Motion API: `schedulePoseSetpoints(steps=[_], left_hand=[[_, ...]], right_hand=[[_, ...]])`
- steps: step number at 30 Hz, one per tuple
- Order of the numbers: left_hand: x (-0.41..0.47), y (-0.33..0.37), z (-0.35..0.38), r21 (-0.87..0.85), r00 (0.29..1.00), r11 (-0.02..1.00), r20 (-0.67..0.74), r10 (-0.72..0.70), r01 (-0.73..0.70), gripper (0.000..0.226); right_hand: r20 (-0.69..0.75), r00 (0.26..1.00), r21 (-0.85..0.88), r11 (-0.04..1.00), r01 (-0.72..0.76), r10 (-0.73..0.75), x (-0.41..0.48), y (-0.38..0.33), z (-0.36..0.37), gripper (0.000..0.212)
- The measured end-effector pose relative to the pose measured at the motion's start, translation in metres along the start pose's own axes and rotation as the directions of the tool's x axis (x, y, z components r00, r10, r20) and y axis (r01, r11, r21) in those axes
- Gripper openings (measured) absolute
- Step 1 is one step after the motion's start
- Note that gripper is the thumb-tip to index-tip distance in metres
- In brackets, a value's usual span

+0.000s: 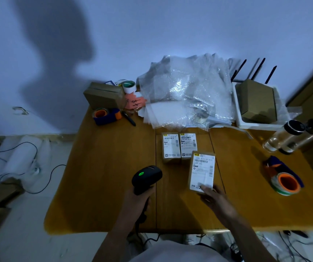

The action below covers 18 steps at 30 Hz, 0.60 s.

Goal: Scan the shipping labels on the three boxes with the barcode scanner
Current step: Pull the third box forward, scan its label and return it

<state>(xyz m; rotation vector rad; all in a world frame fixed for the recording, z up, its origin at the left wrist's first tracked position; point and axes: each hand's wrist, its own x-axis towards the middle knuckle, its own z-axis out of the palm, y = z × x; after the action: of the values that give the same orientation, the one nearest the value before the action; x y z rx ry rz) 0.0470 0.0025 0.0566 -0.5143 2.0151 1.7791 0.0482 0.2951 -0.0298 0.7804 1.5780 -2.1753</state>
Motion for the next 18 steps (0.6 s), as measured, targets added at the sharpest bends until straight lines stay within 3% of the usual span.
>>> schedulePoseSetpoints(steps=[6, 12, 18], left_hand=[[-0.011, -0.004, -0.01, 0.126, 0.994, 0.987, 0.061, 0.094, -0.101, 0.037], [-0.026, -0.004, -0.013, 0.045, 0.997, 0.997, 0.036, 0.068, -0.07, 0.015], [-0.037, -0.012, -0.009, 0.015, 0.999, 1.0, 0.038, -0.018, 0.018, 0.025]], right_hand=[[0.069, 0.996, -0.065, 0.997, -0.047, 0.051, -0.007, -0.001, 0.032, 0.06], [0.132, 0.986, -0.102, 0.991, -0.087, 0.1, -0.007, 0.002, 0.053, 0.059], [0.14, 0.982, -0.118, 0.987, -0.108, 0.124, -0.009, 0.007, 0.058, 0.061]])
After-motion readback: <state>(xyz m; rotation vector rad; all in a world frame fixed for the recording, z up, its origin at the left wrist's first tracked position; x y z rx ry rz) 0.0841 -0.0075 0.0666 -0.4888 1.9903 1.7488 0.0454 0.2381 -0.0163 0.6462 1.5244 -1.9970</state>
